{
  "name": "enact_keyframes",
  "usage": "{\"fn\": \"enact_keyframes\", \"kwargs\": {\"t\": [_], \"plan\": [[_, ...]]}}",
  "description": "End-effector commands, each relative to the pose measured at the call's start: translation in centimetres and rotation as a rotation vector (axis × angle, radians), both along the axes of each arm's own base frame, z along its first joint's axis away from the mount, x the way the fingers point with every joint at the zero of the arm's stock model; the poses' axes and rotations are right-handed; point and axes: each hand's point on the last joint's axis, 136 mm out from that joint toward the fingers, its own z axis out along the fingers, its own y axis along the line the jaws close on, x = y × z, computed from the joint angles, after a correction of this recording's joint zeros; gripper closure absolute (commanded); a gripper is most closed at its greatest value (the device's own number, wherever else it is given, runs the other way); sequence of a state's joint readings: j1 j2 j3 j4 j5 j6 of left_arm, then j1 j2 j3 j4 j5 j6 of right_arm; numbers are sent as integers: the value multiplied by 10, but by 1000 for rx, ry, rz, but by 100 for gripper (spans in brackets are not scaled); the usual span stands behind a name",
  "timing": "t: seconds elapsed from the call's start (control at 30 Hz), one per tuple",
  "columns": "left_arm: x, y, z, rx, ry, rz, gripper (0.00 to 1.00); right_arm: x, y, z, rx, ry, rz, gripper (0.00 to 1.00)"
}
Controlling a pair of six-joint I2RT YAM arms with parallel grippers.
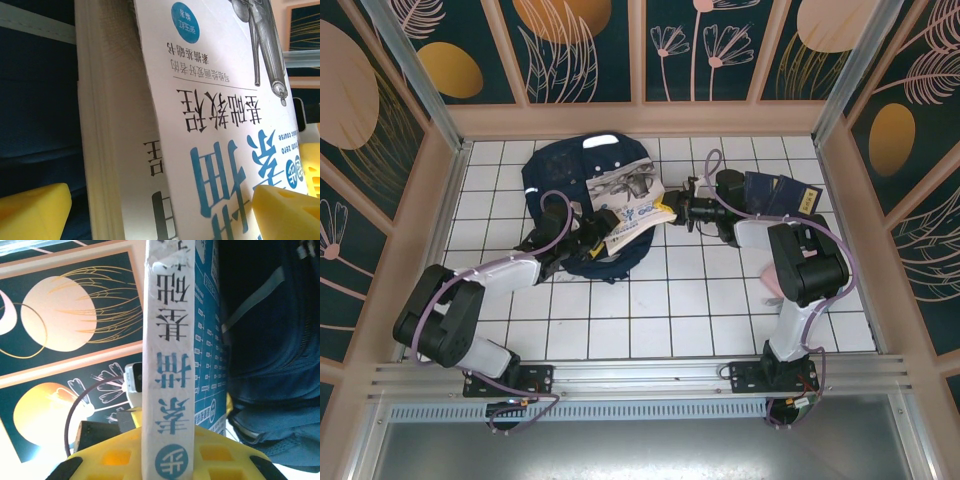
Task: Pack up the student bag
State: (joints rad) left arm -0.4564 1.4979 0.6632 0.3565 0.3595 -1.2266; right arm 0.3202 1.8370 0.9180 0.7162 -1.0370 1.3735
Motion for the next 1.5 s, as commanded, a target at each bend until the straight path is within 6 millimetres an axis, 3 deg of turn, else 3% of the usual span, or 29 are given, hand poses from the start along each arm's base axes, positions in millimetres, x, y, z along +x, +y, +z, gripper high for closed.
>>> {"fn": "enact_keyframes", "kwargs": {"t": [0.0, 0.37, 0.57, 0.77, 1.03, 1.17, 1.23, 1.37, 1.47], "plan": [[2, -8, 2, -93, 14, 8, 7, -6, 1, 41, 83, -126, 50, 100], [5, -18, 21, -239, -50, -2, 14, -3, -5, 24, 40, -98, 31, 100], [2, -15, 39, -278, -120, 0, 23, 3, -11, 6, -49, -110, 17, 100], [-5, -10, 42, -291, -132, 14, 35, 9, -17, -3, -98, -142, 16, 100], [2, -14, 47, -280, -151, -4, 62, 7, -19, -18, -228, -196, 51, 100], [4, -17, 52, -300, -162, -11, 81, 9, -20, -20, -235, -201, 43, 100], [5, -18, 56, -311, -167, -11, 90, 10, -20, -16, -224, -214, 27, 91], [7, -19, 66, -332, -171, -9, 98, 13, -27, -8, -233, -230, -63, 51], [12, -21, 77, -322, -187, -12, 98, 16, -42, -7, -254, -204, -217, 25]]}}
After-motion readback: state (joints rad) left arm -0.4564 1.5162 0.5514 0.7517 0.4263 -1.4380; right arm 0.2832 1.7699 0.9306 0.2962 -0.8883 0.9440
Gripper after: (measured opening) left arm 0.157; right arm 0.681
